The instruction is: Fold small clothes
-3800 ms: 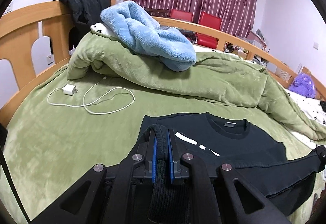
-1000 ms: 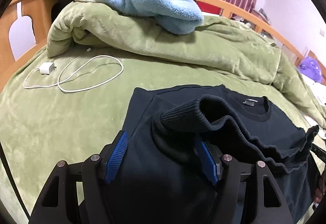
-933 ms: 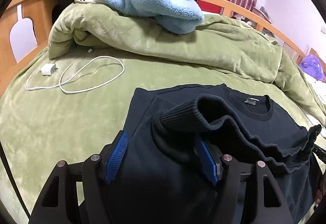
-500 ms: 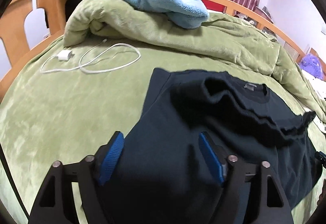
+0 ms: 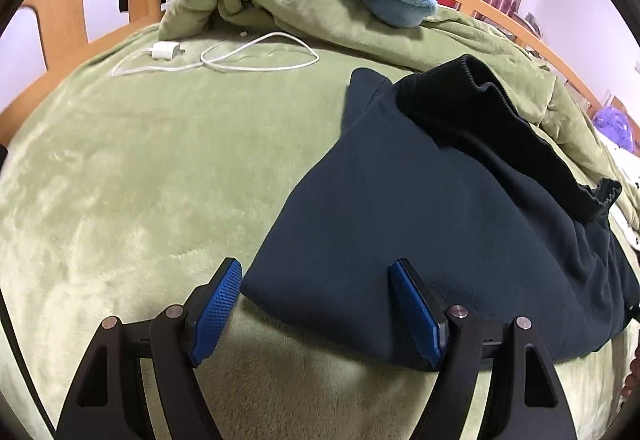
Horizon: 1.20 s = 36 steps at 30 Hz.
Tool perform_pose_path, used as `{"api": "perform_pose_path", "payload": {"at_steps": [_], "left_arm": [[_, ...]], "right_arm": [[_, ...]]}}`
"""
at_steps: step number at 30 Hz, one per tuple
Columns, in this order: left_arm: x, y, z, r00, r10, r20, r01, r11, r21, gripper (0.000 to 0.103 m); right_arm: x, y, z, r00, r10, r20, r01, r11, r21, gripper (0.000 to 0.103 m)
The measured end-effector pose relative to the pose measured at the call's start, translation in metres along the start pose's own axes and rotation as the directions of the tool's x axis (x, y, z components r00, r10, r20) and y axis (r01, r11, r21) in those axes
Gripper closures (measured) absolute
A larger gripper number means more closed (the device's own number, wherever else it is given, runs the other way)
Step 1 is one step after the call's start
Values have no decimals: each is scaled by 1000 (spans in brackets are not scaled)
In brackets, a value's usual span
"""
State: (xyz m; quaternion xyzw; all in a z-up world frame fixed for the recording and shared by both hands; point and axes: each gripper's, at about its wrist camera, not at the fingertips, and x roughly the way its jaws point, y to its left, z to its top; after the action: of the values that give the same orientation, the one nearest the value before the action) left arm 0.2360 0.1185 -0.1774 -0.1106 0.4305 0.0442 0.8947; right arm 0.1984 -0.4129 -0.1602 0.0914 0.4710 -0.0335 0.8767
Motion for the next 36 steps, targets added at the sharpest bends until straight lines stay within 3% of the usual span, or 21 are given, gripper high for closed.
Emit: {"api": "perform_pose_path", "payload": {"at_steps": [6,8,9,10,11,13,14,16,24,36], "left_arm": [[13,-6,-2,1000,-7,2,7,1000,14,28],[14,-9,-2,1000,-16,2,16,1000,20,36],[14,-10,-2,1000,-30,2,30,999,24,45],[13,-12,-2,999,-43,1,43,999,28,52],[12,-13,-3,999,-46,3,46,998,32,56],[9,-17,-4,999,-49,13,49,998,45,73],[7,-19,-5,999,-50,19,49,998,50,75],[1,-24,-7,999,-40,37,38,997,68,80],[-33,-21,-17,996,-50,71,46,997,55,82],[-90,-9,-86,998,-30,60,25,996,89,82]], "right_arm": [[20,13,-2,1000,-28,-3,28,999,-37,39],[23,13,-1,1000,-22,0,22,999,-37,39],[23,13,-2,1000,-18,2,18,999,-34,40],[23,12,-2,1000,-12,4,12,999,-31,43],[22,13,-2,1000,2,4,-2,999,-33,51],[17,17,-3,1000,15,9,-15,999,-50,66],[15,18,-4,1000,21,12,-20,998,-55,73],[11,19,-4,1000,23,15,-23,998,-55,78],[-16,13,-12,997,68,26,-67,997,-25,82],[-76,-2,-81,997,72,15,-71,997,-11,82]]}}
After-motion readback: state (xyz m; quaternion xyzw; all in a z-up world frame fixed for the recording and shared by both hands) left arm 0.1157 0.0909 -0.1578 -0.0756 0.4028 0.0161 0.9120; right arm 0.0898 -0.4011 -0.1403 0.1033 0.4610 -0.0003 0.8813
